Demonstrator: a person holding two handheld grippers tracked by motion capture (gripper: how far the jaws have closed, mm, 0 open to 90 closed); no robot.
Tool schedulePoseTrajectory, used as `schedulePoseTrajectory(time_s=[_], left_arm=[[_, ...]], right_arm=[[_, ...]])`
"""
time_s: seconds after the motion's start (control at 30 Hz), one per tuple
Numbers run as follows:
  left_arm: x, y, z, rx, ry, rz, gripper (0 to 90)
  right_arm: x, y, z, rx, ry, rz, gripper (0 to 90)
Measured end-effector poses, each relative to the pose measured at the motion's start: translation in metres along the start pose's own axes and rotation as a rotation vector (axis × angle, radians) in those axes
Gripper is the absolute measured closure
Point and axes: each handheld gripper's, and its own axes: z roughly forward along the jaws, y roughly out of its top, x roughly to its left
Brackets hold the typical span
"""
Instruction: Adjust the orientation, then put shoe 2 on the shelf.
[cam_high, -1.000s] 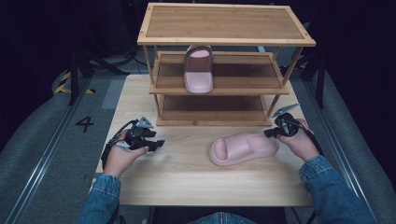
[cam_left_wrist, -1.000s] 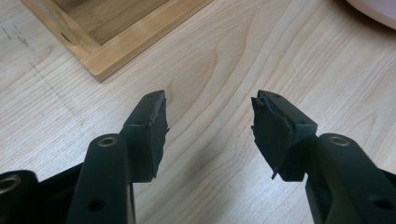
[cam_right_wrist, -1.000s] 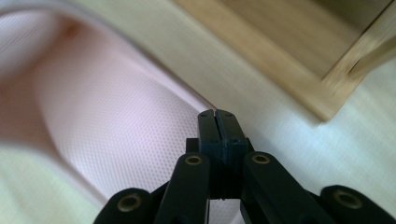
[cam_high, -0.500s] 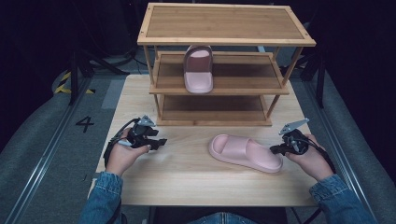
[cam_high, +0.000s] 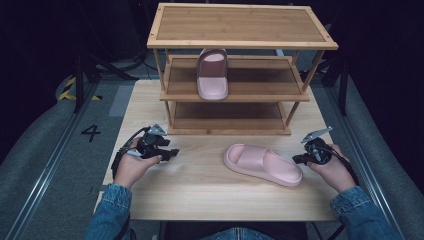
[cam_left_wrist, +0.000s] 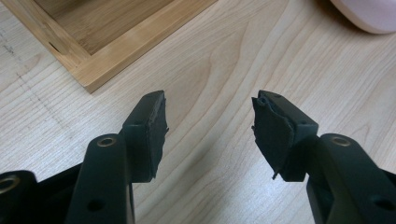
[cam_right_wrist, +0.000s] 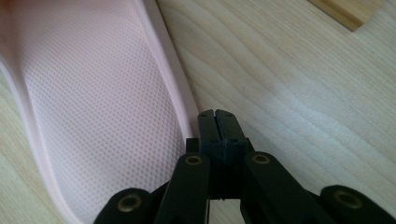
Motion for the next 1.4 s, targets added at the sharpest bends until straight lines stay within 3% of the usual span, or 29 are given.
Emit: schedulePoseTrajectory(time_s=[0.23, 0.4, 0.5, 0.67, 0.77, 0.87, 1.07, 1.17, 1.4], left_arm=[[-0.001, 0.000, 0.001, 0.005, -0.013, 0.000, 44.4], [-0.002, 0.000, 0.001, 0.001, -0.018, 0.005, 44.2], [-0.002, 0.000, 0.001, 0.008, -0.021, 0.002, 44.2], [-0.002, 0.000, 0.001, 0.003, -0.017, 0.000, 44.2], [-0.001, 0.000, 0.001, 0.007, -0.012, 0.004, 44.1], [-0.002, -0.001, 0.001, 0.005, -0.011, 0.001, 44.2], [-0.001, -0.004, -0.001, 0.005, -0.011, -0.003, 44.0], [-0.001, -0.006, -0.004, -0.004, -0.010, -0.022, 43.8], [-0.001, -0.008, -0.005, -0.002, -0.003, -0.023, 43.8]], right_arm=[[0.018, -0.009, -0.001, 0.018, 0.069, -0.010, 90.0], [0.042, -0.012, 0.000, 0.023, 0.149, -0.056, 90.0], [0.049, -0.011, 0.001, 0.010, 0.180, -0.071, 90.0], [0.045, -0.006, -0.007, -0.077, 0.139, -0.068, 85.7], [0.045, -0.002, -0.010, -0.118, 0.141, -0.061, 83.1], [0.047, 0.004, -0.010, -0.162, 0.158, -0.050, 74.9], [0.053, 0.015, -0.001, -0.187, 0.145, -0.075, 68.9], [0.053, 0.020, 0.006, -0.194, 0.146, -0.080, 68.9], [0.056, 0.025, 0.018, -0.185, 0.129, -0.090, 71.7]])
